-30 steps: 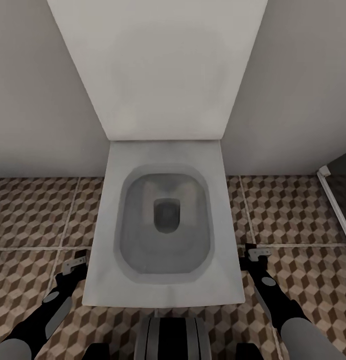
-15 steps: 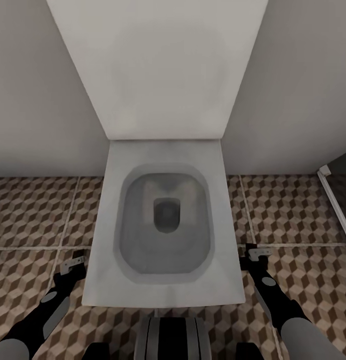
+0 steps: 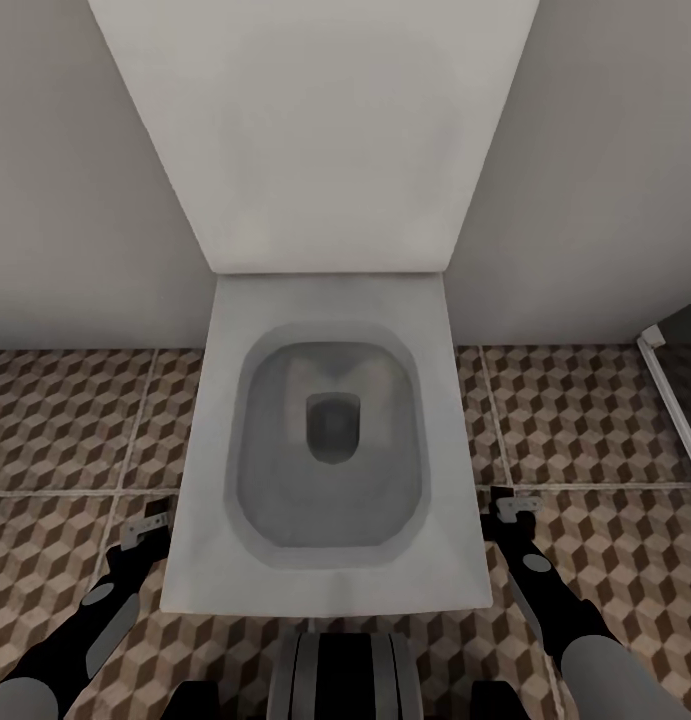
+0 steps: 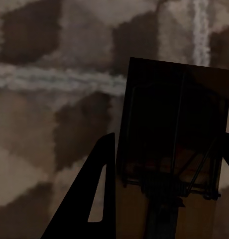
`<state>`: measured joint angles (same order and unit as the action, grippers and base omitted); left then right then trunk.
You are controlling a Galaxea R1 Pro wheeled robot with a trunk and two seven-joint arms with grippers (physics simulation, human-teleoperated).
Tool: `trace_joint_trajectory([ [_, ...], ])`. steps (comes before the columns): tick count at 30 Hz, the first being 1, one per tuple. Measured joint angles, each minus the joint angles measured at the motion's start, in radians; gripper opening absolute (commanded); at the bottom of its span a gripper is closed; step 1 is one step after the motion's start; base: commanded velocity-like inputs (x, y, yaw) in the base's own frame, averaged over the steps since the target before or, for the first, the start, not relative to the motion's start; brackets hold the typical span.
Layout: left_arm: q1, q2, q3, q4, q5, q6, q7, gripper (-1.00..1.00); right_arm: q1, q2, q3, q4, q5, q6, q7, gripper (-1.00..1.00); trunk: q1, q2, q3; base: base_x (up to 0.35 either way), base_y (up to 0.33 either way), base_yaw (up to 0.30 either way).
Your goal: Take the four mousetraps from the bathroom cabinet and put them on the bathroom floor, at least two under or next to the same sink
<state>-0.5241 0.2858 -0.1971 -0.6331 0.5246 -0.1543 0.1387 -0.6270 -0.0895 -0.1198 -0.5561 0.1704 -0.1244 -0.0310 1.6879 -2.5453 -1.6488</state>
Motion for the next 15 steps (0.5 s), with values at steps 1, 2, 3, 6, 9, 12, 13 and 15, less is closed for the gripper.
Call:
trace_joint_trajectory([
  [1,0.000,0.000,0.000,0.000,0.000,0.000,0.000,-1.00,0.000,0.000,0.000,0.000,0.000,0.000,0.000,-1.00,0.000,0.000,0.000,0.000,0.000,0.000],
  [2,0.000,0.001,0.001,0.000,0.000,0.000,0.000,-1.00,0.000,0.000,0.000,0.000,0.000,0.000,0.000,-1.00,0.000,0.000,0.000,0.000,0.000,0.000],
  [3,0.000,0.001,0.001,0.000,0.000,0.000,0.000,-1.00,0.000,0.000,0.000,0.000,0.000,0.000,0.000,-1.00,0.000,0.000,0.000,0.000,0.000,0.000],
  [6,0.000,0.001,0.001,0.000,0.000,0.000,0.000,-1.00,0.000,0.000,0.000,0.000,0.000,0.000,0.000,-1.00,0.000,0.000,0.000,0.000,0.000,0.000],
  [9,0.000,0.001,0.001,0.000,0.000,0.000,0.000,-1.00,0.000,0.000,0.000,0.000,-0.001,0.000,0.000,-1.00,0.000,0.000,0.000,0.000,0.000,0.000],
  [12,0.000,0.003,0.004,0.000,0.000,0.000,0.000,-1.00,0.000,0.000,0.000,0.000,-0.001,0.000,0.000,-1.00,0.000,0.000,0.000,0.000,0.000,0.000],
  [13,0.000,0.003,0.006,0.000,0.000,0.000,0.000,-1.00,0.000,0.000,0.000,0.000,-0.001,-0.001,0.000,-1.00,0.000,0.000,0.000,0.000,0.000,0.000],
  [15,0.000,0.003,0.015,0.000,0.000,0.000,0.000,-1.00,0.000,0.000,0.000,0.000,-0.001,-0.001,-0.001,-1.00,0.000,0.000,0.000,0.000,0.000,0.000],
])
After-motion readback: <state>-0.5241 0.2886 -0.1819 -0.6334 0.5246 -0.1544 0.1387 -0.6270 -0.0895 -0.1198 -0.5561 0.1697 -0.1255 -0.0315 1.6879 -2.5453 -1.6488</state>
